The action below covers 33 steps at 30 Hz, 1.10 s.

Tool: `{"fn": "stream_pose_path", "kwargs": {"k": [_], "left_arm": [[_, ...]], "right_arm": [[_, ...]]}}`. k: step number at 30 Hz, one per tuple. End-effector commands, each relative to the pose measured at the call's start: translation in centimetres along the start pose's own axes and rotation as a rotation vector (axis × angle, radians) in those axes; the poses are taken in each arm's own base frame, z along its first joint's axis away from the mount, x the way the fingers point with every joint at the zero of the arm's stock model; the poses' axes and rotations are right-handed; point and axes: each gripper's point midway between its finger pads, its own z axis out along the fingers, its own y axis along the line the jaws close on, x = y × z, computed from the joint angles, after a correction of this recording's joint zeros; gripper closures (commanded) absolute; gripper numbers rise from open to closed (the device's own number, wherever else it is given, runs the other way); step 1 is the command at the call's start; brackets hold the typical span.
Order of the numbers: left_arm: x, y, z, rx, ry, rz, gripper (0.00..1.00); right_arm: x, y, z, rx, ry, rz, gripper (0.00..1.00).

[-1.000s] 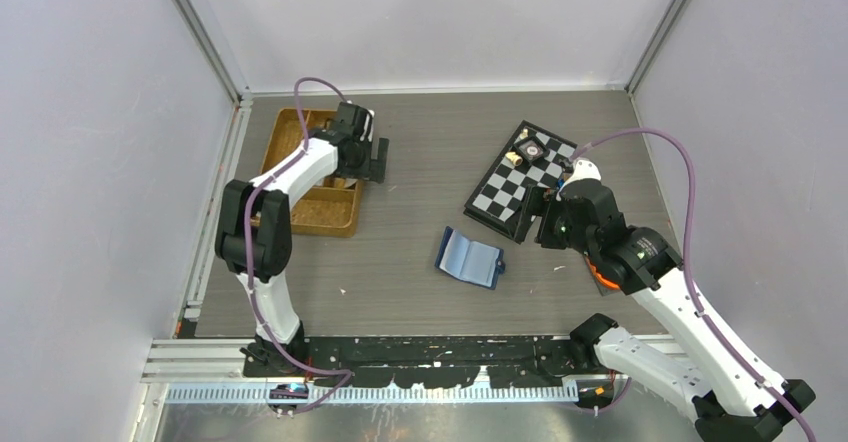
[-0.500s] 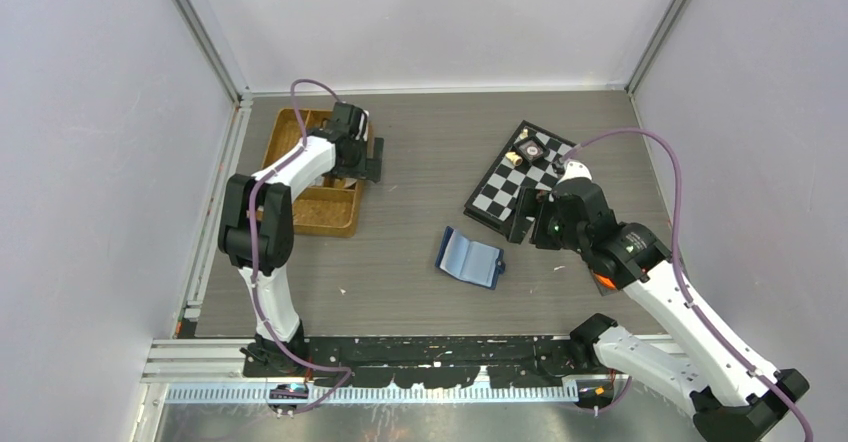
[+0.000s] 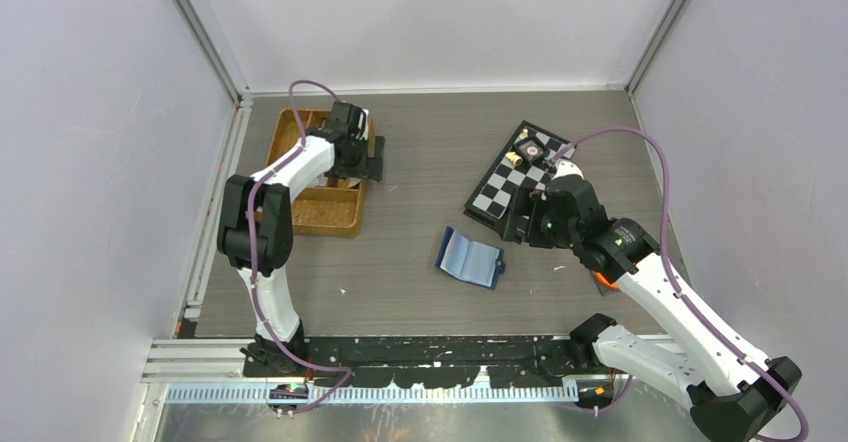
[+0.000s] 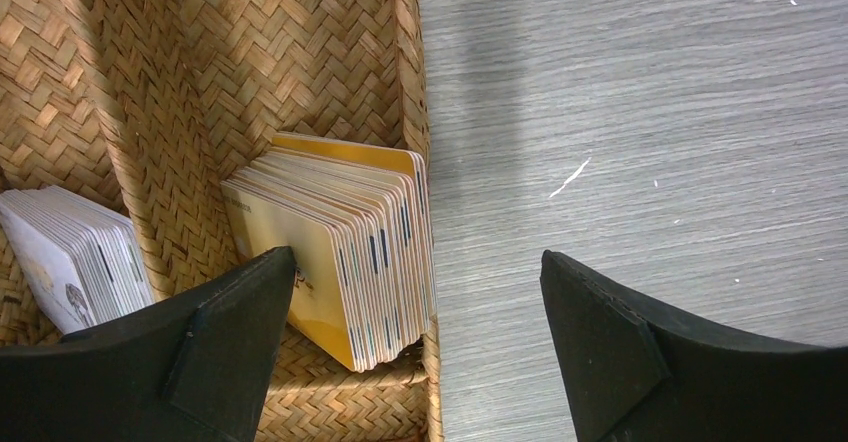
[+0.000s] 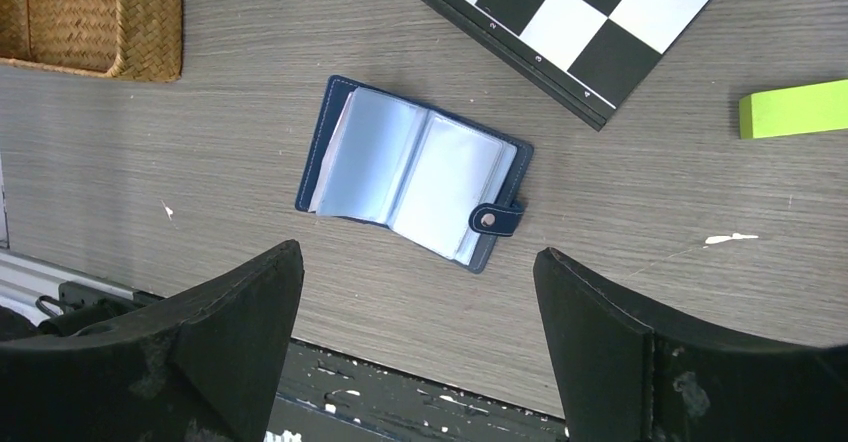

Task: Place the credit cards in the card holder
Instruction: Pick up the credit card from the storage box.

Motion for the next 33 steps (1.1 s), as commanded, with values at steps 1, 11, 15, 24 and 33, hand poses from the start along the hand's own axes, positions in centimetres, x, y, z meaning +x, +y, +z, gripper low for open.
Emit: {"fn": "stream_pose_path", "kwargs": {"k": [1, 11, 15, 24, 33], "left_arm": [[-2.2, -2.3, -2.4, 0.101, -0.074, -0.026, 0.05], [-2.3, -2.5, -3.1, 0.11, -0.078, -0.036, 0.1], [-2.2, -2.6, -3.2, 0.117, -0.073, -0.043, 0.1], [-1.8, -2.0, -3.1, 0.082, -0.054, -0.038, 0.25], [-1.1, -1.8, -2.3, 0.072, -0.008, -0.039, 0.49]], "right_arm": [[-0.7, 0.8, 0.1, -0.039, -0.028, 0.027, 0.1], [-0.5, 0.6, 0.1, -0.036, -0.03, 0.037, 0.11], [-0.4, 0.5, 0.1, -0.033, -0.032, 0.044, 0.11], [-0.3, 0.6, -0.1, -0.04, -0.035, 0.051, 0.11], [-0.2, 0.4, 0.1, -0.034, -0.027, 0.053, 0.12]]}}
